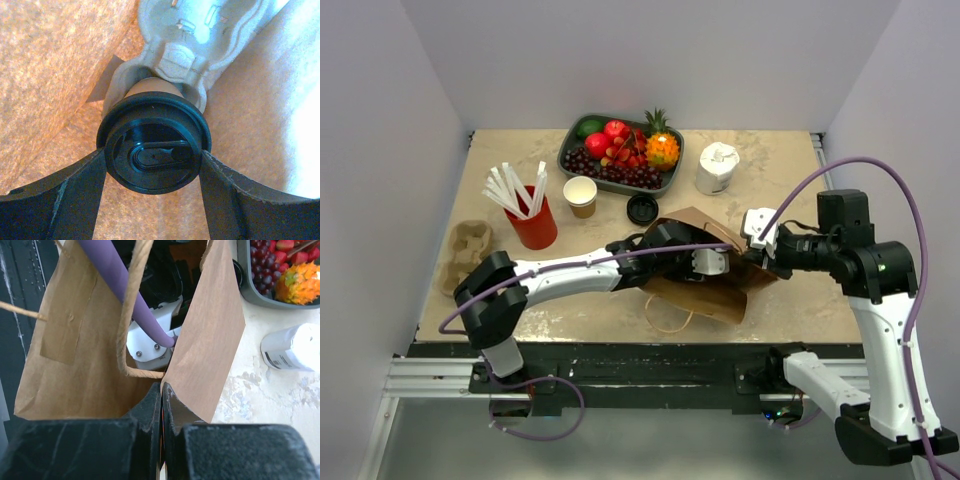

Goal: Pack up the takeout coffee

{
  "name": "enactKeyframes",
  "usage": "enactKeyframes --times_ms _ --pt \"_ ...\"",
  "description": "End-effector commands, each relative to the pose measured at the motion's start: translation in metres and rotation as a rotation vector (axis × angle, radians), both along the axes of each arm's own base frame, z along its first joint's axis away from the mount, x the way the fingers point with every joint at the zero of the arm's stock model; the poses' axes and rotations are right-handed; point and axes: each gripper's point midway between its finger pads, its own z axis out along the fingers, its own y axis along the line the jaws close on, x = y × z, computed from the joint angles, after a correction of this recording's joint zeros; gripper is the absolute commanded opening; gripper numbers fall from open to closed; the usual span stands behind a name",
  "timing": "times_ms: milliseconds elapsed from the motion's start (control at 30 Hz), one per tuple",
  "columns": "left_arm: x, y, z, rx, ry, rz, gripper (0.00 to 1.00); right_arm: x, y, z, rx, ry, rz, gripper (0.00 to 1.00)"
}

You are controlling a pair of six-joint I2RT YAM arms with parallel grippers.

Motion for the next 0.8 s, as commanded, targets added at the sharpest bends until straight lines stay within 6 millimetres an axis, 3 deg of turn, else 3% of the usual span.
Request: enactKeyframes --times_ms 0,633,667,767 --pt "0.024 -0.017 0.019 -0.101 -0.025 0.066 0.00 -0.024 0.004 -0.005 0.023 0.084 0.029 0.00" --pt "0.038 -0.042 -0.013 -0.069 0.013 0.046 0.00 -0.020 0.002 -0.008 0.019 0.120 -0.009 0.00" --pt "0.037 -0.040 -0.023 -0.038 0.035 0.049 0.00 -0.020 0.002 -0.008 0.019 0.122 -0.009 0.00" --pt "0.038 -0.042 -0.020 -0.045 0.039 0.051 0.00 -0.019 0.002 -0.009 0.018 0.128 -0.013 0.00"
